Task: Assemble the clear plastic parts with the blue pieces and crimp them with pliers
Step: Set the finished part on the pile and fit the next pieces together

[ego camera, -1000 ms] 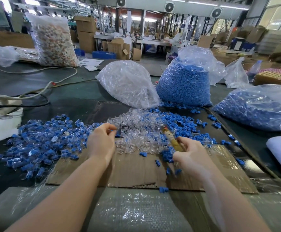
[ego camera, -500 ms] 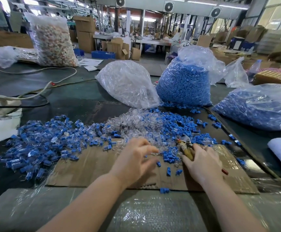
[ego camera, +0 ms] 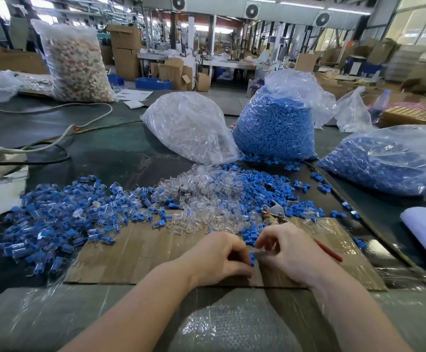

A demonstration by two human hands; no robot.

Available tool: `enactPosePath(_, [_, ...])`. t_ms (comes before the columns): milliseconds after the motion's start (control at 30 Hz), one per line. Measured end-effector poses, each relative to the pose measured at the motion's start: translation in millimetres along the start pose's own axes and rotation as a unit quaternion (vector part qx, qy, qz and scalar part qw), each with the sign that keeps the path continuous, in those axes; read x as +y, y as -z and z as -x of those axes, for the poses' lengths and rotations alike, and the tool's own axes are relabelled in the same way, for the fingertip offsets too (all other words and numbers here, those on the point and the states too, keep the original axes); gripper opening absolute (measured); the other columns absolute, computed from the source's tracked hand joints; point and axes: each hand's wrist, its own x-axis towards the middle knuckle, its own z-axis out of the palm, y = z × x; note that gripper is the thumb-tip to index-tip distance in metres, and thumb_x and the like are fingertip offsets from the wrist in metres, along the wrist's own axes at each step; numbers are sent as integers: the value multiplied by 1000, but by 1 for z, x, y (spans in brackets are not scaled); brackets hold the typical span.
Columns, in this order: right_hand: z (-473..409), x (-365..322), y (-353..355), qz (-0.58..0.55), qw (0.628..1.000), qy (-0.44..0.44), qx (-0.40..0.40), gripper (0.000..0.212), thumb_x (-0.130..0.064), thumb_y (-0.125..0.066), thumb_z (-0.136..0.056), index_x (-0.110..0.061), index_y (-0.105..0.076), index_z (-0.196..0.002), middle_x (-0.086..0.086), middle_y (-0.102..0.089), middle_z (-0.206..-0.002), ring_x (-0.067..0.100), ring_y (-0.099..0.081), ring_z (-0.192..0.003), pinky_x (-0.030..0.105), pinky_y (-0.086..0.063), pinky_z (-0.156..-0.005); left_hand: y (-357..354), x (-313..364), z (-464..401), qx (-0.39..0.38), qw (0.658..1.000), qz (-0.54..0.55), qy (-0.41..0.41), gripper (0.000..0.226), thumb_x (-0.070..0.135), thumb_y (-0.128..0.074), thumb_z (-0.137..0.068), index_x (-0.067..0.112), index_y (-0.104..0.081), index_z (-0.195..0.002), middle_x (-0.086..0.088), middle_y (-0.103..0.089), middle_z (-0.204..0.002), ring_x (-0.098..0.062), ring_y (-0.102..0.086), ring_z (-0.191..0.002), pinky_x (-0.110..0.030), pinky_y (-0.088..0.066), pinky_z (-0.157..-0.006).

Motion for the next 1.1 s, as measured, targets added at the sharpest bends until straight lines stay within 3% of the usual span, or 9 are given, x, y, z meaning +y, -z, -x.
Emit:
enactPosePath(100, [-1,-2,-4,23,999,3,-23,14,-19,-70,-80,-31,-66,-86,-14,-56,-85,2,-53,-79,21,-48,-76,2,-6,0,30,999,-6,16,18,28,-71,-80,34,-58,-70,19,-56,-75,7,-52,-70,-2,-39,-66])
enactPosePath(233, [-4,-5,-11,16,1000,5,12,8,-18,-67,-84,-26,-68,-84,-12,-53,-84,6,-51,-83,21,-45,-78,-1,-7,3,-17,999,40,15,22,35,-79,-70,31,-66,-87,16,-57,-88,5,-53,-78,-4,-43,-69])
enactPosePath(300, [-5,-8,-14,6,1000,2,24,8,-18,-65,-86,-26,-66,-83,-10,-56,-89,8,-54,-88,25,-46,-83,-3,-7,3,-49,999,6,-3,28,37,-80,-68,30,-67,-93,18,-51,-91,4,-50,-82,-4,-41,-71])
enactPosePath(433, [-7,-9,-15,-4,1000,-4,25,6,-19,-64,-86,-24,-65,-84,-6,-61,-95,12,-55,-93,29,-46,-87,-4,-7,1,-45,999,-24,-13,16,28,-75,-76,22,-72,-90,6,-55,-100,-9,-52,-93,-25,-44,-89])
enactPosePath(533, [-8,-10,-16,-6,999,-3,32,5,-19,-65,-86,-23,-65,-84,-6,-60,-96,12,-54,-94,30,-45,-87,-5,-8,1,-41,999,-27,-12,14,28,-73,-78,20,-71,-89,3,-58,-101,-10,-53,-94,-31,-45,-89])
enactPosePath(667, [-10,-12,-19,-21,998,-12,52,3,-19,-64,-87,-22,-64,-86,-5,-61,-95,13,-54,-93,31,-47,-86,-8,-8,1,30,999,-26,-14,25,37,-72,-78,25,-65,-98,7,-54,-95,-10,-53,-89,-25,-45,-83])
enactPosePath(767, [-12,-11,-22,-57,994,-31,87,4,-17,-64,-87,-21,-63,-86,-4,-62,-94,11,-55,-89,29,-48,-84,-15,-9,0,41,994,-93,-27,38,46,-68,-79,29,-61,-111,4,-49,-102,-10,-46,-94,-26,-41,-85])
enactPosePath(967, [-15,-9,-26,-89,987,-42,125,13,-14,-65,-86,-24,-59,-79,-9,-59,-83,3,-51,-77,11,-35,-65,-16,-15,-6,124,986,-109,-5,18,29,-59,-89,21,-68,-103,4,-52,-103,-9,-47,-92,-27,-42,-90])
enactPosePath(1100, [-17,-11,-30,-96,983,-49,150,9,-14,-64,-87,-21,-61,-82,-8,-59,-84,7,-53,-81,18,-40,-72,-14,-20,-10,207,975,-76,21,21,24,-61,-88,20,-66,-108,10,-54,-100,-1,-50,-85,-7,-38,-80])
